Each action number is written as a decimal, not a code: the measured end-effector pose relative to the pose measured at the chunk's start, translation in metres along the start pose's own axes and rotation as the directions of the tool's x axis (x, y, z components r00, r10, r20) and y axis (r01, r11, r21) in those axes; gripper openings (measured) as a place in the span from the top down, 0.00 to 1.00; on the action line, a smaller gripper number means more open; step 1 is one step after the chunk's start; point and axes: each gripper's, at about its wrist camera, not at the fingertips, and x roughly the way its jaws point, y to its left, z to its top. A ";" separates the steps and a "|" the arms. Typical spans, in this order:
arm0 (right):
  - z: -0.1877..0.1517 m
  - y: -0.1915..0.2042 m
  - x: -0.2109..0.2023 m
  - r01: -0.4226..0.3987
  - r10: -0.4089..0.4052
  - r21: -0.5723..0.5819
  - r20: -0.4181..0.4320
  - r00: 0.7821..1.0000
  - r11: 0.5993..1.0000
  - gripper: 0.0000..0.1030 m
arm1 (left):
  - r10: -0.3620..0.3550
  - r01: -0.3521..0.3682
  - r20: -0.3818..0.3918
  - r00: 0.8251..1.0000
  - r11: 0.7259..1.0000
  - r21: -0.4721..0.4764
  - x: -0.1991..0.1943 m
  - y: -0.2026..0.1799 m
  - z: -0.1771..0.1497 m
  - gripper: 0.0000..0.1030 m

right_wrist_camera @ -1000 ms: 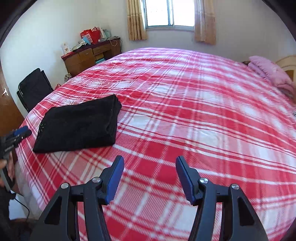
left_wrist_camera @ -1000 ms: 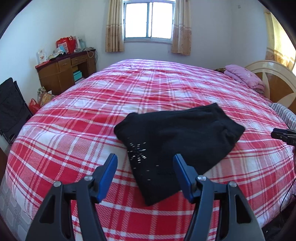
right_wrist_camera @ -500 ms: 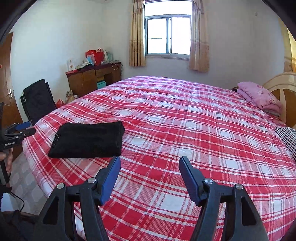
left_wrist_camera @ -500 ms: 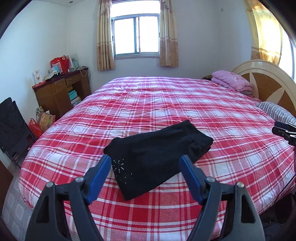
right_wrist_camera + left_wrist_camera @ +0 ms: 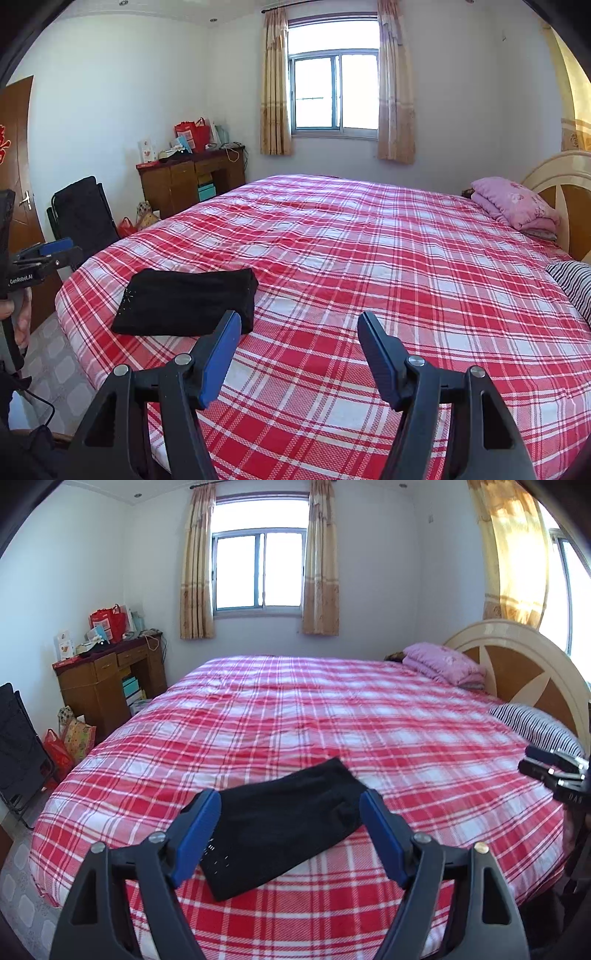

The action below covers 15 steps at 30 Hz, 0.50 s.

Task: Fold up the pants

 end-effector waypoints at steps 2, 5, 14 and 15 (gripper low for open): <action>0.001 0.001 -0.003 0.003 -0.003 -0.001 0.010 1.000 1.000 0.35 | 0.002 -0.002 0.022 1.000 1.000 -0.004 -0.003 -0.005 0.003 0.10; 0.002 0.002 -0.009 0.008 -0.008 -0.004 0.025 1.000 1.000 0.35 | 0.025 -0.025 0.043 0.999 1.000 0.007 -0.004 -0.010 0.005 0.10; 0.002 0.004 -0.015 0.031 -0.030 -0.021 0.046 0.999 0.999 0.35 | 0.051 -0.052 0.036 0.998 0.998 0.032 -0.002 -0.011 0.003 0.09; 0.003 0.004 -0.016 0.033 -0.032 -0.021 0.049 0.998 0.999 0.35 | 0.056 -0.057 0.038 0.998 0.998 0.034 -0.002 -0.011 0.003 0.08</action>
